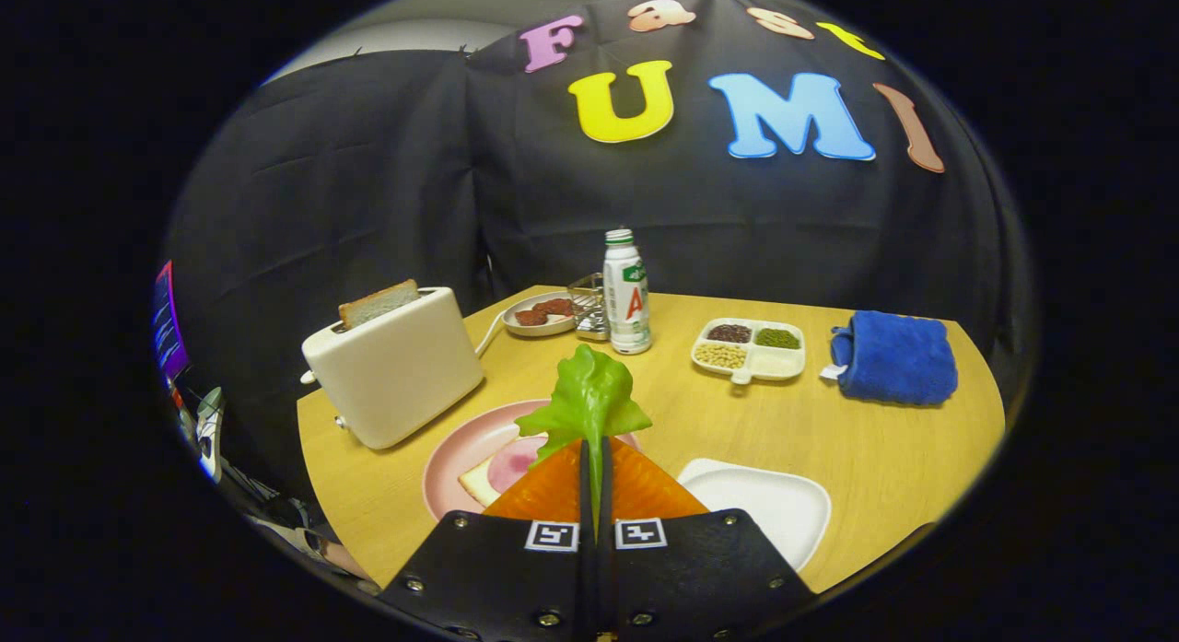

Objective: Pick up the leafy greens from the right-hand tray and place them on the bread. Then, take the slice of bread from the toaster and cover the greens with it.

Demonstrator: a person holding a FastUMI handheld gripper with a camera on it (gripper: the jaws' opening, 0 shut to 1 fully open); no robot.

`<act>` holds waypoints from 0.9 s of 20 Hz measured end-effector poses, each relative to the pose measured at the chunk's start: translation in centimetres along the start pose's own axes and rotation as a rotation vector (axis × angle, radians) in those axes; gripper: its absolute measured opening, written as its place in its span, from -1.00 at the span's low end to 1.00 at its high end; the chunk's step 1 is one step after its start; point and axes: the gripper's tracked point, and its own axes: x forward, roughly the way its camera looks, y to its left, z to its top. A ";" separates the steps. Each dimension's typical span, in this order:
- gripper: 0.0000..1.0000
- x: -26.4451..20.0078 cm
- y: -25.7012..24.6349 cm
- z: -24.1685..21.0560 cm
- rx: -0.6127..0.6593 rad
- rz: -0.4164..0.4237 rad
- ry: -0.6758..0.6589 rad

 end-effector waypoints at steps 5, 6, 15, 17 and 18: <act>-0.99 3.5 4.0 -1.6 -0.067 0.033 0.044; -0.99 4.1 4.3 -2.1 -0.081 0.030 0.058; 0.44 5.9 4.0 -2.4 -0.123 -0.032 0.069; 0.73 5.8 4.2 -2.2 -0.136 -0.033 0.057; 0.91 6.0 4.4 -2.0 -0.139 -0.033 0.048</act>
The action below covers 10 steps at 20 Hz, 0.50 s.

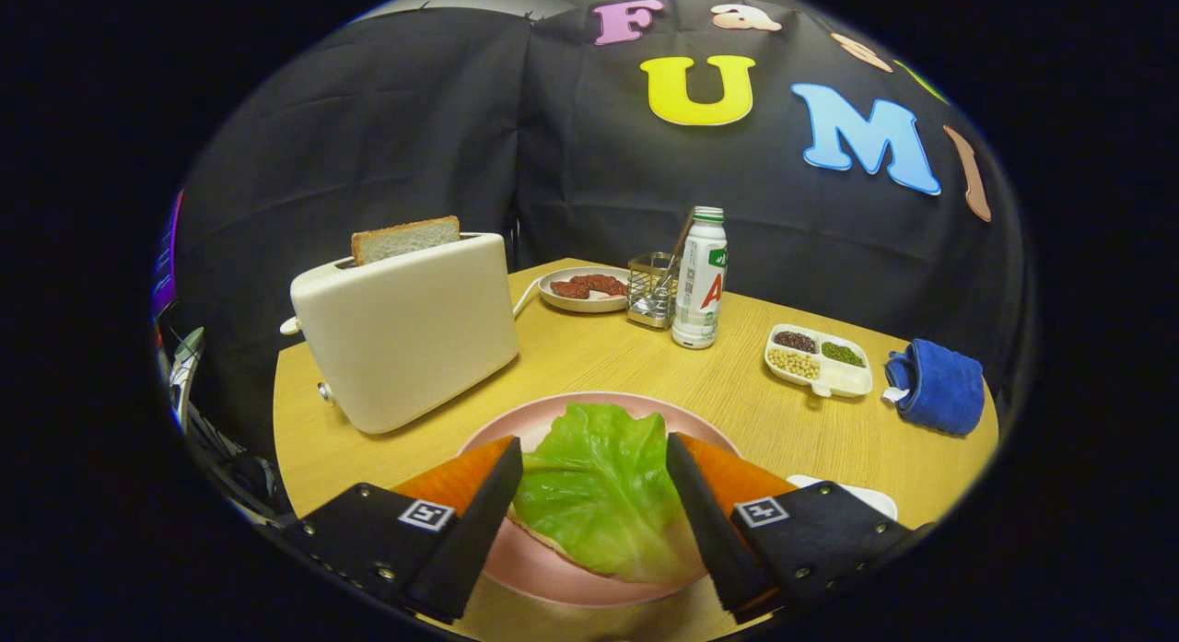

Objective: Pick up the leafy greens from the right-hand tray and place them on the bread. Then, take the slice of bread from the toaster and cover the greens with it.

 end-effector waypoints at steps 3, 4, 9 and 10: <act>0.99 -0.9 1.1 1.3 -0.007 0.000 -0.038; 0.99 -1.1 1.6 1.9 -0.002 0.004 -0.052; 0.99 -2.8 4.6 4.8 0.030 0.037 -0.124; 0.99 -3.0 5.6 5.6 0.032 0.054 -0.145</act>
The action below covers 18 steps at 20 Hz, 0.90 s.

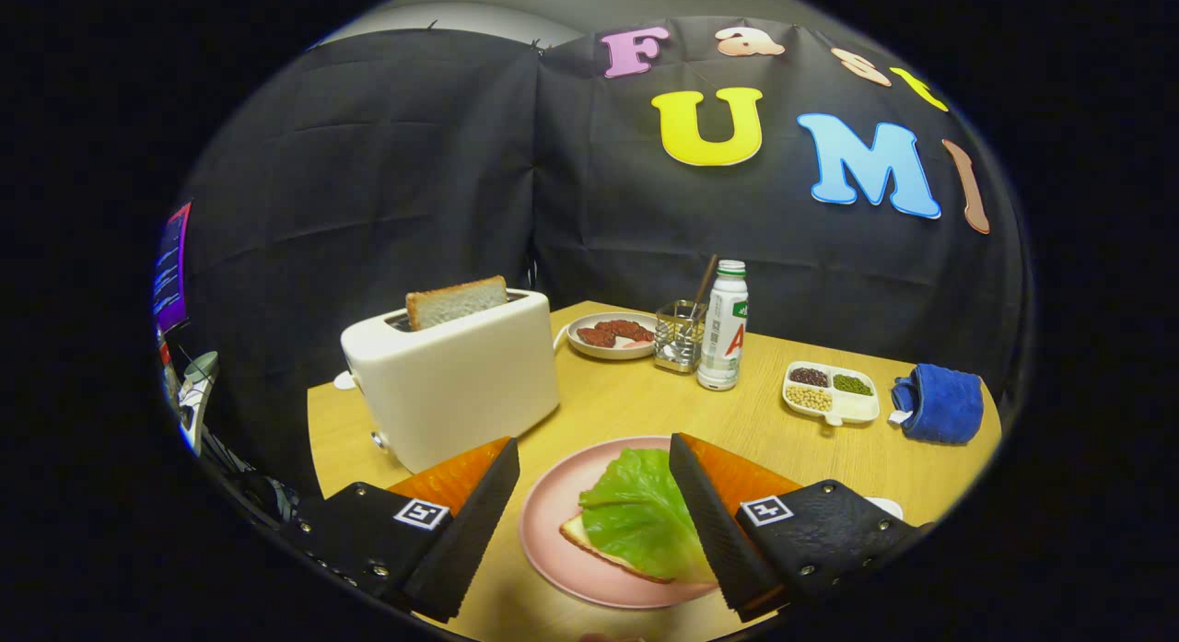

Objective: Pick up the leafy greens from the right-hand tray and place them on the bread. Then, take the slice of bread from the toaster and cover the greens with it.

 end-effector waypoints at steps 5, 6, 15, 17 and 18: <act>0.98 0.3 5.0 3.7 -0.019 0.071 -0.093; 0.98 0.6 6.0 4.2 -0.014 0.085 -0.106; 0.98 5.4 11.7 8.4 0.081 0.099 -0.238; 0.98 6.6 12.2 9.1 0.071 0.072 -0.263; 0.97 7.3 12.6 9.5 0.067 0.058 -0.275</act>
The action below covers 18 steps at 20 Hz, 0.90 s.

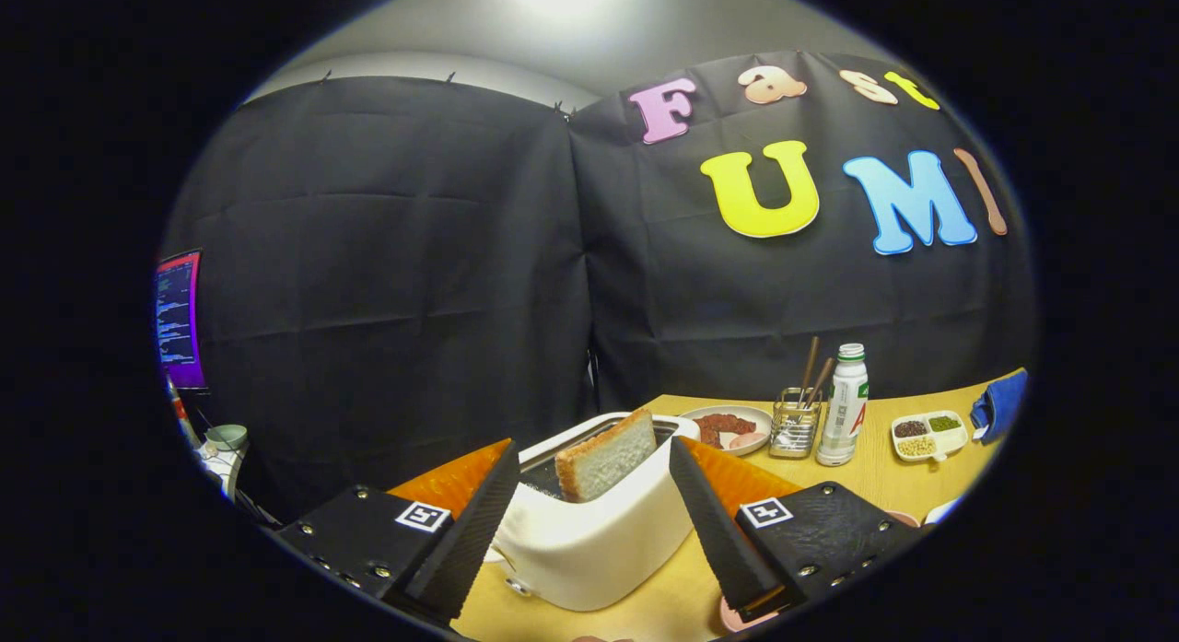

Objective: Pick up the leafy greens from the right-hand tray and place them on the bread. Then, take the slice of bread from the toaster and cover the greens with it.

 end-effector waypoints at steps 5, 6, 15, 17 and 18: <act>0.97 3.2 0.5 -0.6 -0.054 -0.086 -0.039; 0.97 3.5 0.4 -0.5 -0.065 -0.106 -0.051; 0.01 5.3 -1.4 -2.9 -0.027 -0.185 0.024; -0.51 5.2 -0.9 -3.1 -0.018 -0.177 0.033; -0.64 5.2 -0.9 -3.2 -0.015 -0.173 0.041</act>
